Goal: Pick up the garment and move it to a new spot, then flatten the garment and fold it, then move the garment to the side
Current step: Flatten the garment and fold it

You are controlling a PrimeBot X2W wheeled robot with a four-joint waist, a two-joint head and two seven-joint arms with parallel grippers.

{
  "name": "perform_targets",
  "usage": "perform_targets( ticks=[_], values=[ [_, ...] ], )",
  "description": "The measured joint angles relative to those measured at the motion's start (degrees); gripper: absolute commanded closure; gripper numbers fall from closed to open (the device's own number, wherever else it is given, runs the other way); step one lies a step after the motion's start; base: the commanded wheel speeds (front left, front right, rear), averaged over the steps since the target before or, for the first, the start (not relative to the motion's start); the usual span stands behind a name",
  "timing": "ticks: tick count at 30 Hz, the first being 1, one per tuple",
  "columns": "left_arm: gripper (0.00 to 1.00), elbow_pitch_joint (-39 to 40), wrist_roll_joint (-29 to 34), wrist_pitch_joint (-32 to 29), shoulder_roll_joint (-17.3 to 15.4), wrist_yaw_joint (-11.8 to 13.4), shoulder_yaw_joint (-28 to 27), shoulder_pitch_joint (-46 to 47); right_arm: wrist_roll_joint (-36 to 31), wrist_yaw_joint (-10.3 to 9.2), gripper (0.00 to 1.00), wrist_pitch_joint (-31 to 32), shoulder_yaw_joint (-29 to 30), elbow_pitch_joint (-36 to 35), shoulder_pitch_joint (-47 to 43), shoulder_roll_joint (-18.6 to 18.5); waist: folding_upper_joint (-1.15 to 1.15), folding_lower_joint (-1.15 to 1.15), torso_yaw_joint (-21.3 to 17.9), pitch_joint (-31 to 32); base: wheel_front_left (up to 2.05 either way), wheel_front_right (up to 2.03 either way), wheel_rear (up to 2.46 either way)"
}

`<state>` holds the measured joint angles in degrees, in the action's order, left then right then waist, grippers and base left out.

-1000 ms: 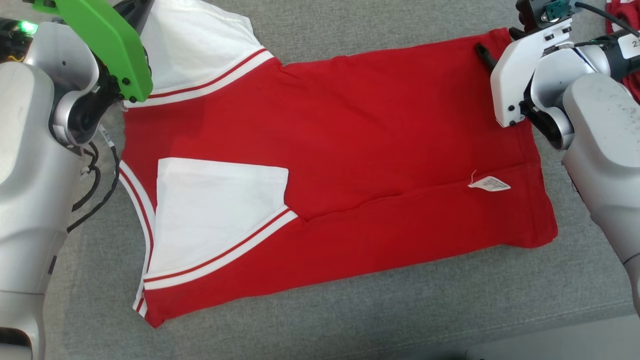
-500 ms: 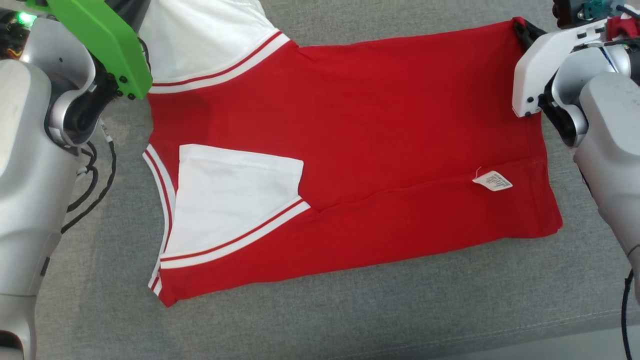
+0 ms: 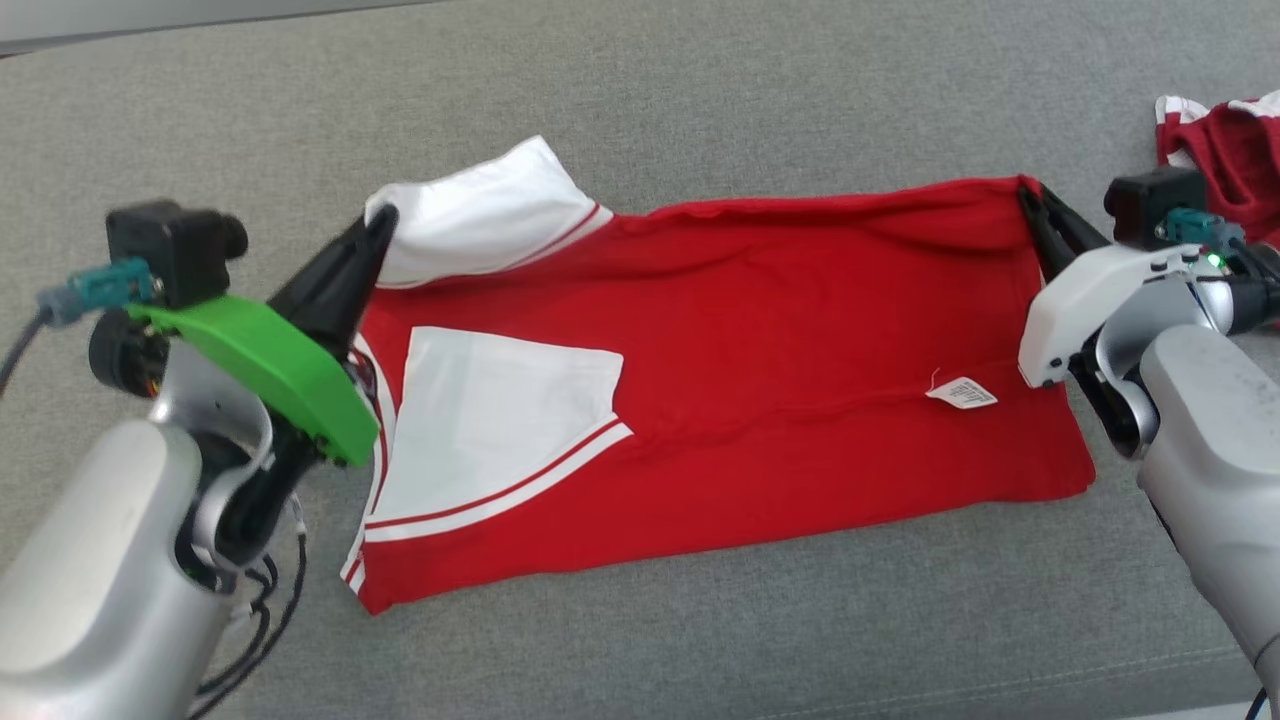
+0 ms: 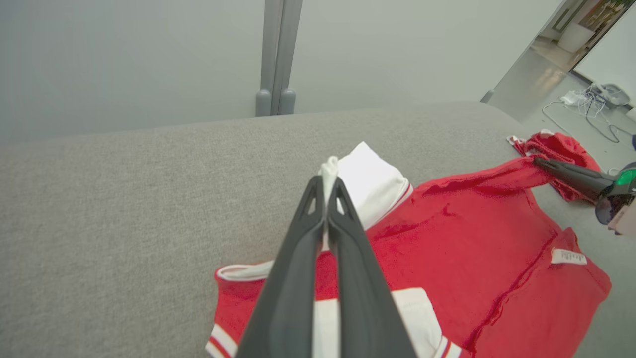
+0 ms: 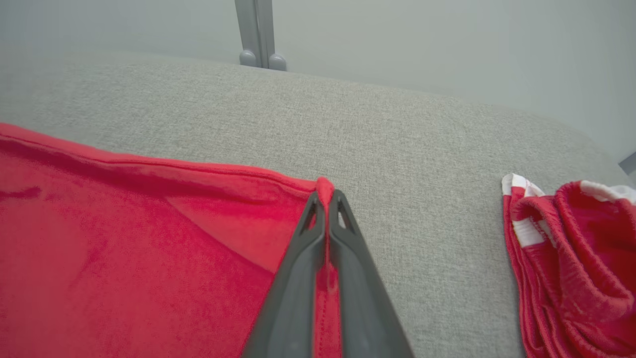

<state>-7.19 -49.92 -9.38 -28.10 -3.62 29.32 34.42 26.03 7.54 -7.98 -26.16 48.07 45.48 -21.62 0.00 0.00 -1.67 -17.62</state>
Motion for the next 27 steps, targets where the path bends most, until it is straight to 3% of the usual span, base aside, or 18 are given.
perform_targets(
  ticks=[10, 19, 27],
  values=[
    [1.0, 10.33, -2.53, 7.83, 1.53, 5.82, -0.69, -19.16, -3.1, 0.0, 1.0, -1.59, 9.5, -10.27, -13.74, -0.43, 0.0, 0.0, 3.19, 4.23, 0.0, 0.0, 0.0],
    [1.0, 10.62, -4.24, 10.65, 3.82, 6.58, 0.33, -26.18, -8.45, -0.01, 1.0, 2.2, 20.18, -21.75, -26.39, 2.79, 0.0, 0.0, 4.5, 5.65, 0.0, 0.0, 0.0],
    [1.0, 4.71, -4.13, 13.05, 5.98, 6.37, 1.55, -27.38, -11.9, -0.01, 1.0, 6.06, 26.06, -29.09, -34.64, 7.93, 0.0, 0.0, 4.41, 6.04, 0.0, 0.0, 0.0]
  ],
)
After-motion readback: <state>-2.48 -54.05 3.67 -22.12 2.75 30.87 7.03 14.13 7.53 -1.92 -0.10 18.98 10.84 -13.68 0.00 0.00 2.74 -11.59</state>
